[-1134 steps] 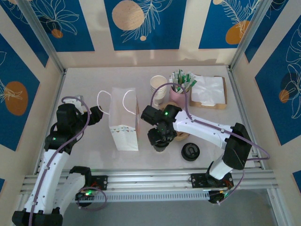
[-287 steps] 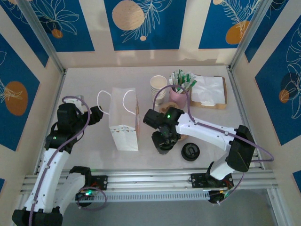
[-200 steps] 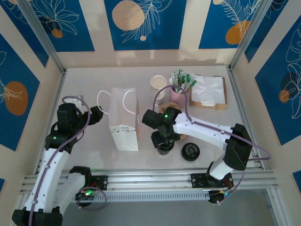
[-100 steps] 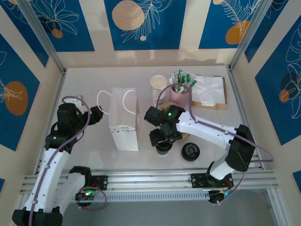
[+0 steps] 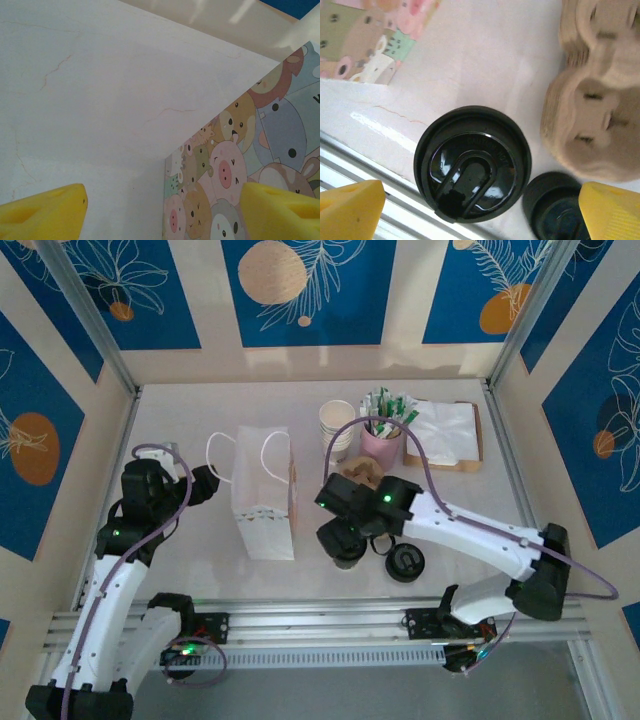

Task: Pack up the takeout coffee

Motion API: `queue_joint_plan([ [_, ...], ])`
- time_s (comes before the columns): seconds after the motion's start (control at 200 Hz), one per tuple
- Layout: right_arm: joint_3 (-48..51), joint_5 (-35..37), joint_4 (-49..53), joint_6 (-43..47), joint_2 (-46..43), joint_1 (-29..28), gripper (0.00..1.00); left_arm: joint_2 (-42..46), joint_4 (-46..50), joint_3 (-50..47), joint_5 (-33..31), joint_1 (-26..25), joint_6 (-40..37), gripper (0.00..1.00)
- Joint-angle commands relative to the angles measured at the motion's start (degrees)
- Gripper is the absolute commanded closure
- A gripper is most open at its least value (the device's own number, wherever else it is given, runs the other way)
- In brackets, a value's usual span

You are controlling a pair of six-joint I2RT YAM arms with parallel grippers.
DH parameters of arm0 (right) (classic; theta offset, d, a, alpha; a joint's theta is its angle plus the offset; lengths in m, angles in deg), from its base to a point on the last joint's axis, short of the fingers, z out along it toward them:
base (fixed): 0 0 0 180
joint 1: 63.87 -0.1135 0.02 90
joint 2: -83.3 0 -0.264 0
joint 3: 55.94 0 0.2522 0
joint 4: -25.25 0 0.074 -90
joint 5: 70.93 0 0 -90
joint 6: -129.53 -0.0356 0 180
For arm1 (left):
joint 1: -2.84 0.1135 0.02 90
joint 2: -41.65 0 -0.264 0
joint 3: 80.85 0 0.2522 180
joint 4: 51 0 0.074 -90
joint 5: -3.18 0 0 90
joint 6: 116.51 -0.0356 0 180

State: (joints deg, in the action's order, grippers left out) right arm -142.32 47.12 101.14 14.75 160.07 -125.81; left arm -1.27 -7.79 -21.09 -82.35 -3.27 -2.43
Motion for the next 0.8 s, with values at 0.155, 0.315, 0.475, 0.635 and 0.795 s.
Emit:
queue_joint_plan([
  [0.155, 6.7, 4.4, -12.7, 41.8, -8.0, -0.6, 0.15, 1.2, -0.7, -0.4, 0.8, 0.6, 0.8, 0.20],
  [0.315, 10.0, -7.3, -15.1, 53.6, -9.6, 3.4, 0.19, 2.0, -1.2, -0.6, 0.9, 0.6, 0.9, 0.20],
  [0.475, 12.1, -16.4, -13.2, 59.7, -11.4, 6.3, 0.19, 2.1, -1.3, -0.6, 1.5, 0.6, 1.3, 0.19],
  [0.635, 10.8, -32.6, -7.8, 62.2, -11.9, 11.8, 0.15, 2.4, -1.9, -0.8, 2.7, 0.6, 1.9, 0.19],
  [0.795, 13.2, -32.2, -11.1, 64.7, -10.5, 12.6, 0.01, 2.6, -2.1, -0.9, 3.0, 0.6, 2.0, 0.19],
])
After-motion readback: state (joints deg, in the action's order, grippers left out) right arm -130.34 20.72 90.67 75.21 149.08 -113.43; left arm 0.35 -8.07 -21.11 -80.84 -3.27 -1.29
